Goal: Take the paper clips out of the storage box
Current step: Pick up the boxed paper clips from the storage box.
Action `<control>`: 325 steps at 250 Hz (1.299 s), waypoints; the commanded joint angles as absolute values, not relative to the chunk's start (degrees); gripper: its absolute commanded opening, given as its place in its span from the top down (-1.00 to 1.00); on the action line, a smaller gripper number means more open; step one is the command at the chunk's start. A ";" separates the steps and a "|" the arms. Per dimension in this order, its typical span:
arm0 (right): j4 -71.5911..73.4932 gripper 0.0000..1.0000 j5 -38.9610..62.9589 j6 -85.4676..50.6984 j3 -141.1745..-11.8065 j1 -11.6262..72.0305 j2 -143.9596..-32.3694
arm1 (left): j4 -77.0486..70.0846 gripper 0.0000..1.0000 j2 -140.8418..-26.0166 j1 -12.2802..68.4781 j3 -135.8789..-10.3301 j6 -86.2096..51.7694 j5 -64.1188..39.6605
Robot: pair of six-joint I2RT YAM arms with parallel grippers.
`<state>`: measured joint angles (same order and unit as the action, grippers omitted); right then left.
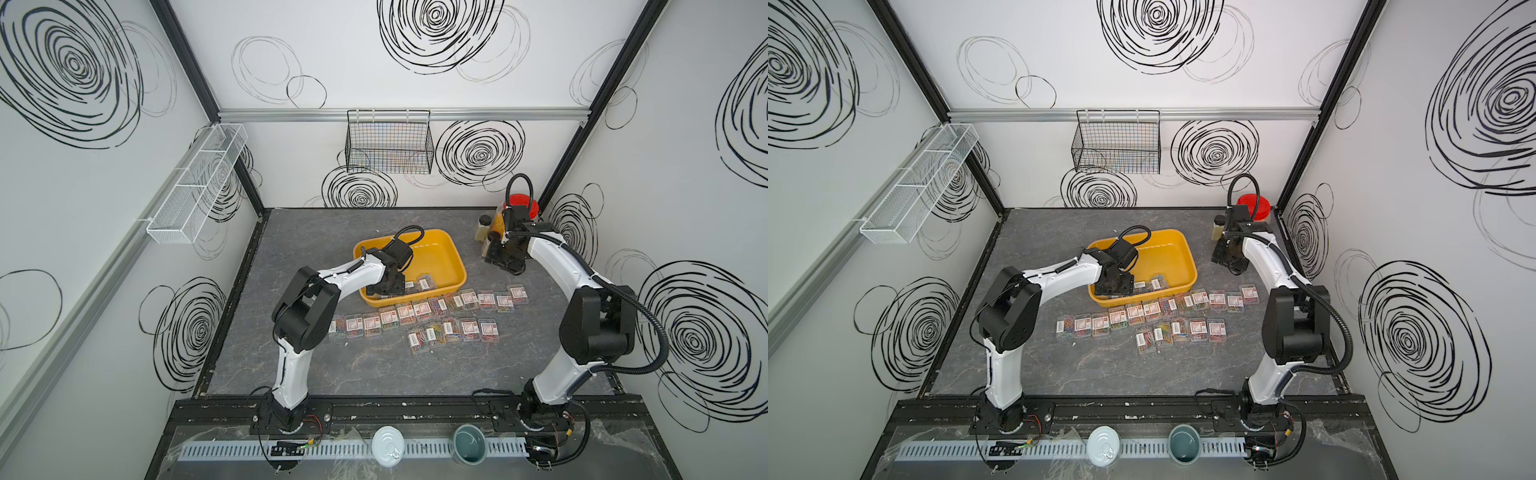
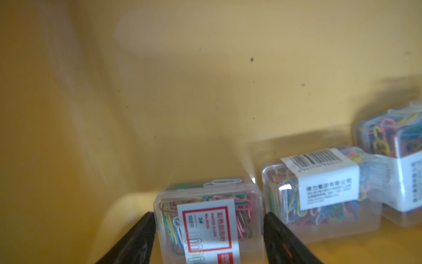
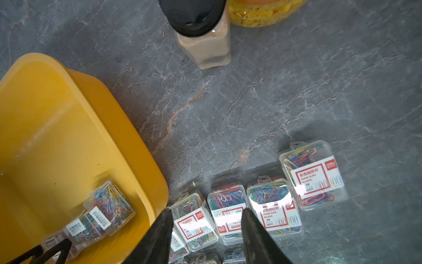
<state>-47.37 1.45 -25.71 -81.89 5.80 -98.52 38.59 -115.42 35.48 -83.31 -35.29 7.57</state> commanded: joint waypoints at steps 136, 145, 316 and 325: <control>-50.14 -0.03 1.23 -23.63 -84.53 4.67 -99.31 | 39.31 -0.45 -120.89 34.80 -87.13 -37.36 7.32; -50.02 -0.03 1.41 -23.59 -84.60 4.74 -99.36 | 39.55 -0.42 -120.76 34.83 -87.50 -37.25 7.34; -49.04 -0.02 2.72 -24.96 -84.65 5.03 -99.49 | 49.27 -0.14 -106.60 32.74 -90.52 -45.03 15.93; -49.42 -0.03 2.98 -24.83 -85.02 5.10 -99.34 | 47.85 -0.14 -103.93 33.00 -88.16 -48.80 16.15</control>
<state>-48.23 2.11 -24.51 -83.05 4.95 -99.50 45.60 -112.60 33.23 -91.31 -38.30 11.86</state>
